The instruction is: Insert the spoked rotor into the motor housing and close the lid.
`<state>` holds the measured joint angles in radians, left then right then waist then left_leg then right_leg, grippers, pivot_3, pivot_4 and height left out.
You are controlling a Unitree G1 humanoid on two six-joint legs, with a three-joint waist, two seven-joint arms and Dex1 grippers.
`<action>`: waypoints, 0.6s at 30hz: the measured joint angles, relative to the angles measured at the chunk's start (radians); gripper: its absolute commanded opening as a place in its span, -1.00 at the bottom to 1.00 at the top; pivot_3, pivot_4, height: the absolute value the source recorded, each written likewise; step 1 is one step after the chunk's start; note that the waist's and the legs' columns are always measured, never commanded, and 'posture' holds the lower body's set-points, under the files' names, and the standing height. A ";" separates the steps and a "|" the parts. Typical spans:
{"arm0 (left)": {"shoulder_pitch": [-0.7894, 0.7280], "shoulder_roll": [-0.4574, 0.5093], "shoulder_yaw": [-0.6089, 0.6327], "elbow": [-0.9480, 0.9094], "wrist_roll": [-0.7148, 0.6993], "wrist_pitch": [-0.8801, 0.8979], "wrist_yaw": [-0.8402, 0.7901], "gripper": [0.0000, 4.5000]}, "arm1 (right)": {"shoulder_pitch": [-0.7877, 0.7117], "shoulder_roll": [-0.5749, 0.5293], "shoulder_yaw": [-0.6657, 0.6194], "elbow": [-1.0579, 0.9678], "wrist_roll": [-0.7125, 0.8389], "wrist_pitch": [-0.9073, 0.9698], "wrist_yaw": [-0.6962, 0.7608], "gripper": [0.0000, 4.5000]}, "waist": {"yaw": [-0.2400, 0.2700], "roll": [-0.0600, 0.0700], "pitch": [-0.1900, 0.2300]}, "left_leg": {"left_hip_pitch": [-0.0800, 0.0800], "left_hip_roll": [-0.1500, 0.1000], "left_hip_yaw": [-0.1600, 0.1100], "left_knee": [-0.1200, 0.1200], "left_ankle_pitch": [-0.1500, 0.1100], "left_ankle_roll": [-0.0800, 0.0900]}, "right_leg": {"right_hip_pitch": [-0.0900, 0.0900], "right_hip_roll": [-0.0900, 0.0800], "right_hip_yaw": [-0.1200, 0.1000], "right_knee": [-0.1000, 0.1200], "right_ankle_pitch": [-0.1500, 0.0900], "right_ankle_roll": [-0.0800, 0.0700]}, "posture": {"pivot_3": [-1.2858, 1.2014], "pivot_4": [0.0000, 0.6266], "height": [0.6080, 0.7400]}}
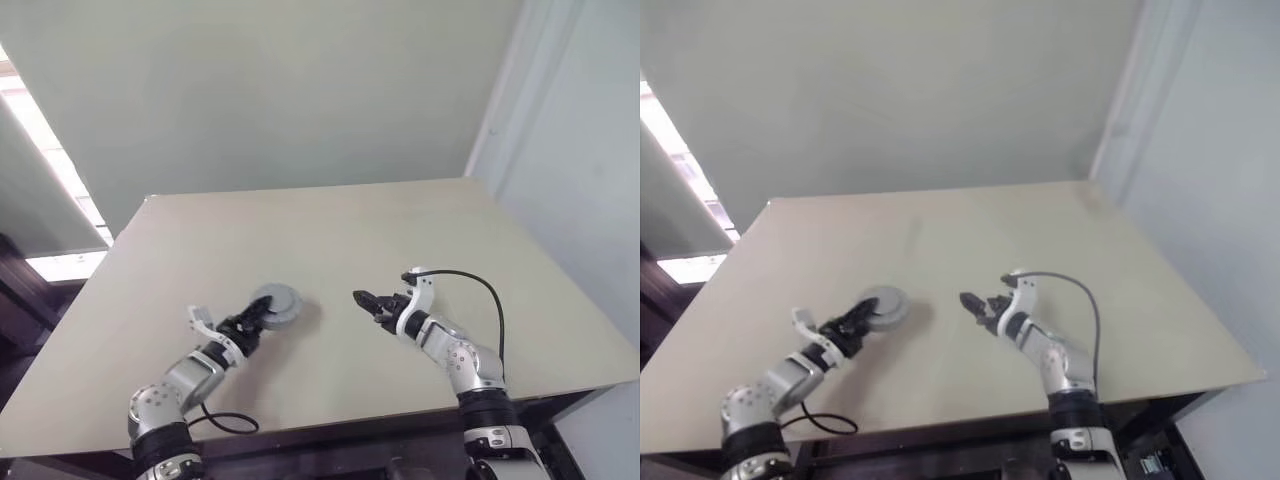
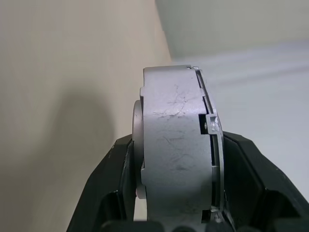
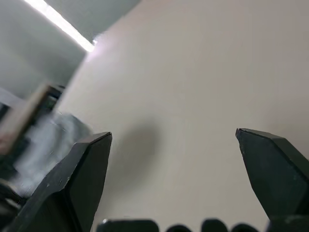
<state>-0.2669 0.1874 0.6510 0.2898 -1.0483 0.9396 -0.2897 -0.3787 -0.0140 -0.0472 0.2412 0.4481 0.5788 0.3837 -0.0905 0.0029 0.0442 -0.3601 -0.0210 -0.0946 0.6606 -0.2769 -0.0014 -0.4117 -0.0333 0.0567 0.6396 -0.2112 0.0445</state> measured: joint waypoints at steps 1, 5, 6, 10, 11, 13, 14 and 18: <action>-0.009 0.010 -0.008 0.000 0.036 -0.048 0.000 -0.05 | 0.010 -0.013 0.023 -0.010 -0.021 -0.015 0.012 1.00 | 0.002 0.000 0.000 | 0.000 0.000 0.000 0.000 0.000 0.000 | 0.000 0.000 0.000 0.000 0.000 0.000 | 0.03 -1.00 1.00; -0.030 0.025 -0.035 0.007 0.137 -0.191 -0.001 -0.05 | 0.041 -0.046 0.095 -0.058 -0.080 -0.057 0.046 1.00 | 0.012 0.000 0.000 | 0.000 0.000 0.001 0.000 0.000 0.000 | 0.000 0.000 0.000 0.000 0.000 0.000 | 0.03 -1.00 1.00; -0.035 0.026 -0.044 0.020 0.158 -0.219 -0.001 -0.05 | 0.046 -0.049 0.109 -0.068 -0.091 -0.063 0.051 1.00 | 0.015 0.000 0.000 | 0.000 0.000 0.001 0.000 0.000 0.000 | 0.000 0.000 0.000 0.000 0.000 0.000 | 0.03 -1.00 1.00; -0.039 0.039 -0.066 0.089 0.239 -0.299 -0.003 -0.05 | 0.067 -0.056 0.155 -0.113 -0.122 -0.083 0.061 1.00 | 0.018 -0.001 0.001 | 0.000 0.000 0.001 0.000 0.000 0.000 | 0.000 0.000 0.000 0.000 0.000 0.000 | 0.03 -1.00 1.00; -0.037 0.043 -0.067 0.109 0.254 -0.311 -0.003 -0.05 | 0.073 -0.063 0.167 -0.119 -0.135 -0.089 0.065 1.00 | 0.019 -0.002 0.001 | 0.000 0.000 0.001 0.000 0.000 0.000 | 0.000 0.000 0.000 0.000 0.000 0.000 | 0.03 -1.00 1.00; -0.033 0.046 -0.065 0.127 0.264 -0.323 -0.002 -0.05 | 0.080 -0.080 0.184 -0.122 -0.151 -0.098 0.072 1.00 | 0.019 -0.004 0.002 | 0.000 0.000 0.001 0.001 0.000 0.000 | 0.000 0.000 0.000 0.000 0.000 0.000 | 0.03 -1.00 1.00; -0.031 0.046 -0.062 0.132 0.265 -0.328 -0.002 -0.05 | 0.081 -0.084 0.189 -0.124 -0.157 -0.102 0.076 1.00 | 0.020 -0.005 0.003 | 0.000 0.000 0.000 0.001 0.000 0.000 | 0.000 0.000 0.000 0.000 0.000 0.000 | 0.03 -1.00 1.00; -0.031 0.045 -0.041 0.160 0.265 -0.361 0.014 -0.05 | 0.087 -0.104 0.226 -0.150 -0.183 -0.125 0.104 1.00 | 0.020 -0.005 0.003 | 0.000 0.000 0.000 0.001 0.000 0.000 | 0.000 0.000 0.000 0.000 0.000 0.000 | 0.03 -1.00 1.00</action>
<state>-0.2978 0.2328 0.6098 0.4498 -0.7831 0.5784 -0.2758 -0.2915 -0.1181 0.1792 0.0908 0.2648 0.4534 0.4874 -0.0705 -0.0023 0.0471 -0.3601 -0.0209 -0.0946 0.6612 -0.2769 -0.0013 -0.4116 -0.0333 0.0565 0.6399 -0.2111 0.0445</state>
